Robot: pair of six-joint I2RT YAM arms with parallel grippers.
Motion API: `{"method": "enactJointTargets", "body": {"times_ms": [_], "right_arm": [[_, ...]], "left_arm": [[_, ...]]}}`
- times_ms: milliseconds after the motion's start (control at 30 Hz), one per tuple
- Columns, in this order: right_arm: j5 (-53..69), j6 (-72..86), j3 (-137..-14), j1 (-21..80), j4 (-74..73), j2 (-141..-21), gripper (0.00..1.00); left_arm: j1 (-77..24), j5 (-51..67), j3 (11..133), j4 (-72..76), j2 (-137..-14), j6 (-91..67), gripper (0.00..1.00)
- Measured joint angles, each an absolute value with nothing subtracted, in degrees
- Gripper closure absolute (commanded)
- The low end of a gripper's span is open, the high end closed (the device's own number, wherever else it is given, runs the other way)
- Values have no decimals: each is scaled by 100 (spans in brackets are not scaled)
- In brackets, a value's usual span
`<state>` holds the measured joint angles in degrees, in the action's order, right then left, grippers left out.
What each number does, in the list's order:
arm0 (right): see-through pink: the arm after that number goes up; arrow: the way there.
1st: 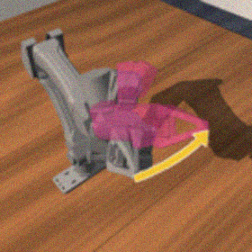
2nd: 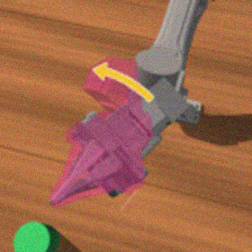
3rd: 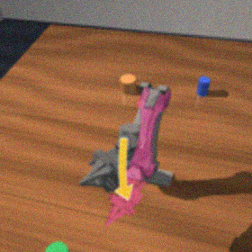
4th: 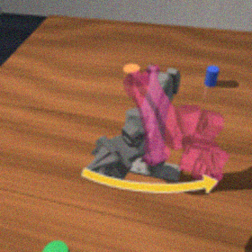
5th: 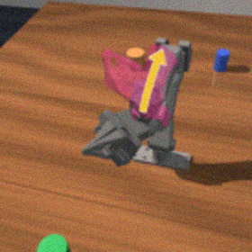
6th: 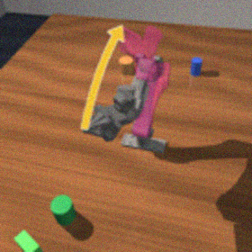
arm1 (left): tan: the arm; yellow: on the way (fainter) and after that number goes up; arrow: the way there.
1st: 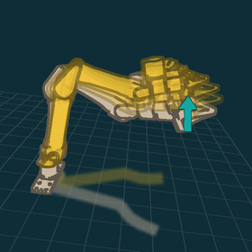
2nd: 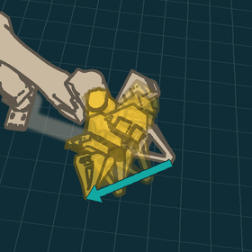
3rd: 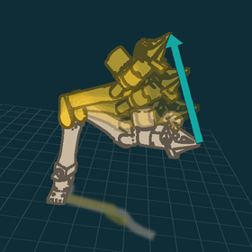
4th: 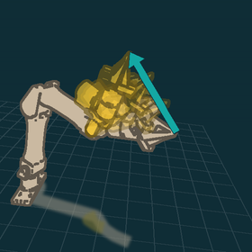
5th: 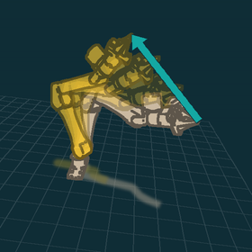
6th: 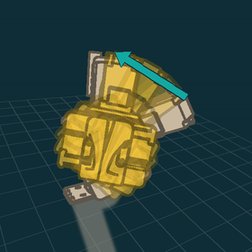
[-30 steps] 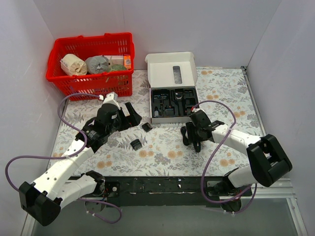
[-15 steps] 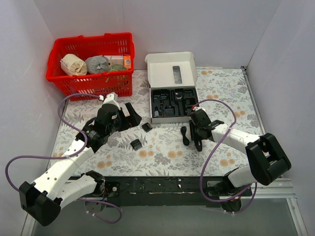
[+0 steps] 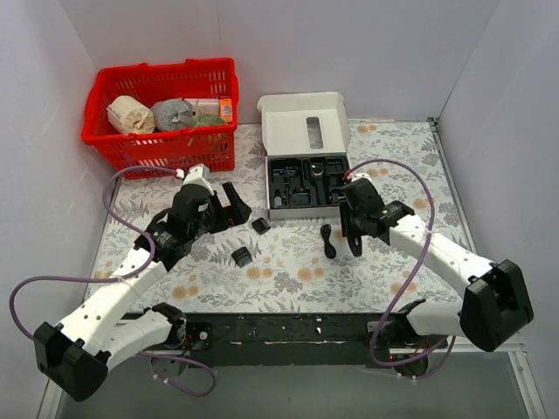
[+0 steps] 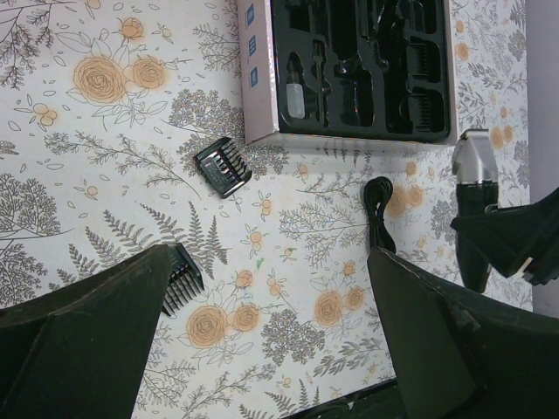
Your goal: Sort the hair-cutting tools
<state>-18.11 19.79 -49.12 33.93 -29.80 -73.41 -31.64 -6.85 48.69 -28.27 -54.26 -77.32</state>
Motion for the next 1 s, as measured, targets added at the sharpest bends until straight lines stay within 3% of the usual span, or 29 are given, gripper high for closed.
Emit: {"method": "enactJointTargets", "body": {"times_ms": [200, 667, 1000], "right_arm": [[-1806, 1872, -6038, 3395, -3253, -7618, 99], [-2034, 1570, -8949, 3393, -3336, -10455, 99], [-2150, 1525, -9450, 3374, -3306, -11163, 99]], "left_arm": [[-3162, -681, 4869, -2823, -5428, -7732, 2], [-3164, -690, 4869, -2829, -5441, -7625, 2], [-3162, -635, 4869, -2827, -5446, -7583, 2]]}}
